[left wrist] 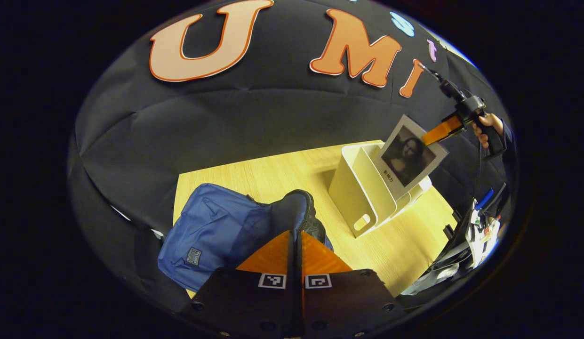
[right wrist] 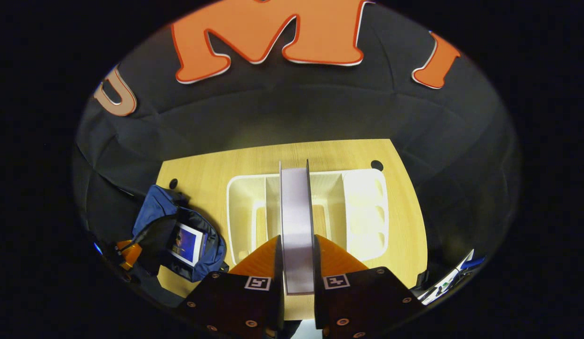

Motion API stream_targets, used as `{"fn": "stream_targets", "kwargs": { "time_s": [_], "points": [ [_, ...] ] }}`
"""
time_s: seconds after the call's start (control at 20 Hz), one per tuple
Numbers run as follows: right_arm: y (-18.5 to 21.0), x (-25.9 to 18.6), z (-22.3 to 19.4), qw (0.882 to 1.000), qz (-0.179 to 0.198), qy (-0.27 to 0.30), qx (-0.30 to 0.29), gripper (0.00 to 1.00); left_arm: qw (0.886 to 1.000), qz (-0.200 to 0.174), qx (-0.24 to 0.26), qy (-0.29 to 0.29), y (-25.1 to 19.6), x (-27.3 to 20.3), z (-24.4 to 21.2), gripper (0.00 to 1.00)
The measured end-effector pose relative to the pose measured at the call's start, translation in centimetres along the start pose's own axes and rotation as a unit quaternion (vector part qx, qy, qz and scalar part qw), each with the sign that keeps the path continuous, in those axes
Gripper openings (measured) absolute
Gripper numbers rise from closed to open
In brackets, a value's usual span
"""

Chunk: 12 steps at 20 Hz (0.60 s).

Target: Open the schoolbag, grab two books from the bookshelf and put them into the schoolbag.

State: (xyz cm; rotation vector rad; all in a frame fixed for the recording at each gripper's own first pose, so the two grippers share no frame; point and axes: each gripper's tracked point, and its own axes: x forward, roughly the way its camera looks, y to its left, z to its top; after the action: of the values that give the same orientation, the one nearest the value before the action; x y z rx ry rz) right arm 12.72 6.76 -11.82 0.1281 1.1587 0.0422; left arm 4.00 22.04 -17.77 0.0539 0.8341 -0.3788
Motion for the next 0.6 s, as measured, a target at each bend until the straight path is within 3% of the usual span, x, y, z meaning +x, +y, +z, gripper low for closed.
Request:
{"fn": "stream_targets", "kwargs": {
  "time_s": [0.35, 0.6],
  "points": [
    [0.4, -8.2, 1.9, 0.994, 0.065, -0.082, 0.041, 0.25, 1.0, 0.008, 0.004, -0.001, 0.3, -0.2, 0.3, 0.01],
    [1.8, -10.3, 1.3, 0.985, 0.118, -0.106, 0.065, 0.25, 1.0, 0.014, 0.002, -0.003, 0.3, -0.1, 0.6, 0.01]
  ]
}}
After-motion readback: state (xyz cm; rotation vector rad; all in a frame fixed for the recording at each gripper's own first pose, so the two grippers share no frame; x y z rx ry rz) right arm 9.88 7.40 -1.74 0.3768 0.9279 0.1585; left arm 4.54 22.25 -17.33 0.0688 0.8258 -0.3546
